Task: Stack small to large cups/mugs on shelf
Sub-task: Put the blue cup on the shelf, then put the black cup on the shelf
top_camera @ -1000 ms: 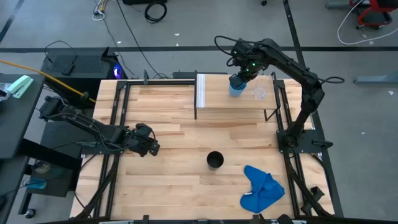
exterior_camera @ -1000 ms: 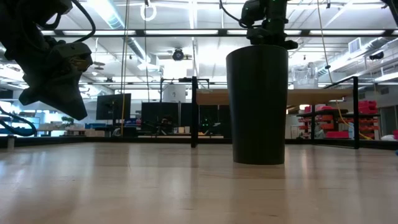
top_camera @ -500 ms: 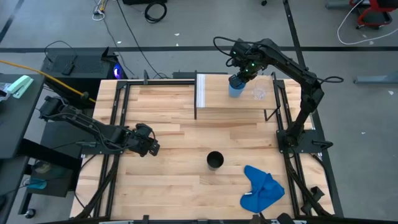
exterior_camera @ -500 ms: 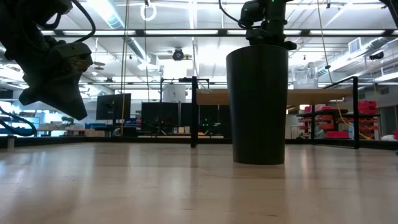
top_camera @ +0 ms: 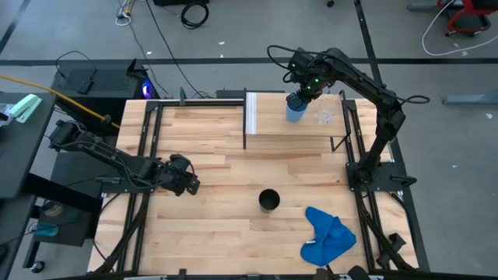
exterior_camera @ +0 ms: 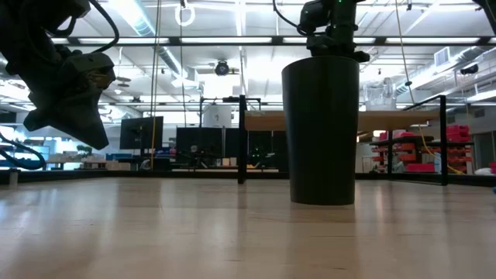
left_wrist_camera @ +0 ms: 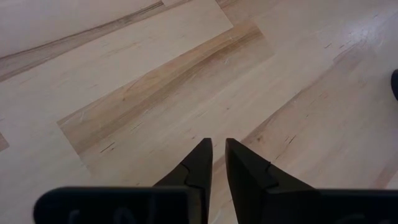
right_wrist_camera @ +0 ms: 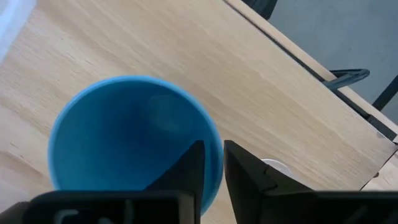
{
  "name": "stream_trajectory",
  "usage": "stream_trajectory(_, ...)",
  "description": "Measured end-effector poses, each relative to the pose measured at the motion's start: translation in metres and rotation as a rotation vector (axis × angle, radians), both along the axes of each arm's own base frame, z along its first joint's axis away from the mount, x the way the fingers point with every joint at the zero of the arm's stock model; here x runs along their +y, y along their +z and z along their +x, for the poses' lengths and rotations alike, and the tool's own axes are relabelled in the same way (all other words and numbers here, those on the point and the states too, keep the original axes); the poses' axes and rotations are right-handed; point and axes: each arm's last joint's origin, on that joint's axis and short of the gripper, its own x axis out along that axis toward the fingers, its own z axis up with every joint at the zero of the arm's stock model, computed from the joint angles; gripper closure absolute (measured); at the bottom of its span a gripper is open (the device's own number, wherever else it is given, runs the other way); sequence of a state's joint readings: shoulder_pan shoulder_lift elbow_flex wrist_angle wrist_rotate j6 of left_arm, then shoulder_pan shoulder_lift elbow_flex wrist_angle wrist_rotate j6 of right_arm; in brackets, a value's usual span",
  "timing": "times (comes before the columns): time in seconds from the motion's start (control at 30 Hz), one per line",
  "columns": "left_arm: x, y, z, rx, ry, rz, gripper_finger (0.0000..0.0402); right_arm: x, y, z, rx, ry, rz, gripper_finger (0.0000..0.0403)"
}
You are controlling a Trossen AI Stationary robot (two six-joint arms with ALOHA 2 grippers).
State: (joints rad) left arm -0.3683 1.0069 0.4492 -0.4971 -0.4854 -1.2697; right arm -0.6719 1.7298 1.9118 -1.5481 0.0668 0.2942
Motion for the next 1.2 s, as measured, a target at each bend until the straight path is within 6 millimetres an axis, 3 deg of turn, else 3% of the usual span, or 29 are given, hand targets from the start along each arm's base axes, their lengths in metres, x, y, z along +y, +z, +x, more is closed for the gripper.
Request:
stream_trajectory(0.37,0.000,0.000,0.000,0.000,0.000,0.000,0.0340,0.001,0.015,-0.006,-0.032,-0.010,-0.025,0.0329)
stream_trajectory(0.7,0.000,0.000,0.000,0.000,0.000,0.000,0.0351,0.019,0.045,-0.033,-0.127,-0.045,-0.084,0.0329)
stream_trajectory(0.87,0.000,0.000,0.000,0.000,0.000,0.000,0.0345,0.047,0.067,-0.049,-0.287,-0.002,-0.023,0.0329)
stream_trajectory(1.2,0.000,0.000,0.000,0.000,0.000,0.000,0.0350,0.131,0.098,-0.064,-0.492,0.272,0.062,0.0329)
